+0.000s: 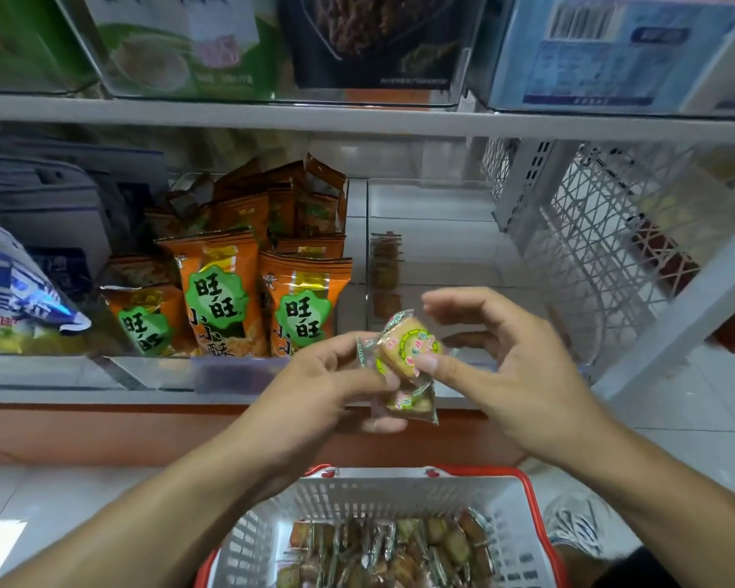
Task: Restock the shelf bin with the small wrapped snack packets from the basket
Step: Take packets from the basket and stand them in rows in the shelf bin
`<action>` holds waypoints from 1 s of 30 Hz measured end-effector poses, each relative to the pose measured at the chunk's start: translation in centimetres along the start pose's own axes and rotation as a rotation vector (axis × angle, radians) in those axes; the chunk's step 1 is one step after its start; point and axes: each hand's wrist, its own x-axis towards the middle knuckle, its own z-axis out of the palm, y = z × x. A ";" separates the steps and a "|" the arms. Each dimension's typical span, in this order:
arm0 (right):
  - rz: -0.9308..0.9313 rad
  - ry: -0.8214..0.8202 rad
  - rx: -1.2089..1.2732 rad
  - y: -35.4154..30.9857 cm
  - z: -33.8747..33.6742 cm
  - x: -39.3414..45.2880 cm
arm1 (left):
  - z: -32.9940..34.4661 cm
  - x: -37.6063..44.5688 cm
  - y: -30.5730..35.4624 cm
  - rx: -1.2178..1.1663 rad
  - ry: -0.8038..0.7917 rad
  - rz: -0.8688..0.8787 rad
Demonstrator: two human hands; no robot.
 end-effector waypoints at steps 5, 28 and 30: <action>0.257 -0.226 0.146 -0.1 -1.3 0.6 | 0.0 -0.3 0.2 0.033 -0.007 0.001; 0.604 0.035 0.549 -0.6 -0.5 0.6 | 1.0 0.4 -0.6 -0.007 0.202 0.021; 0.623 -0.007 0.517 -0.5 -0.2 0.5 | 1.0 0.4 -0.6 -0.005 0.162 0.023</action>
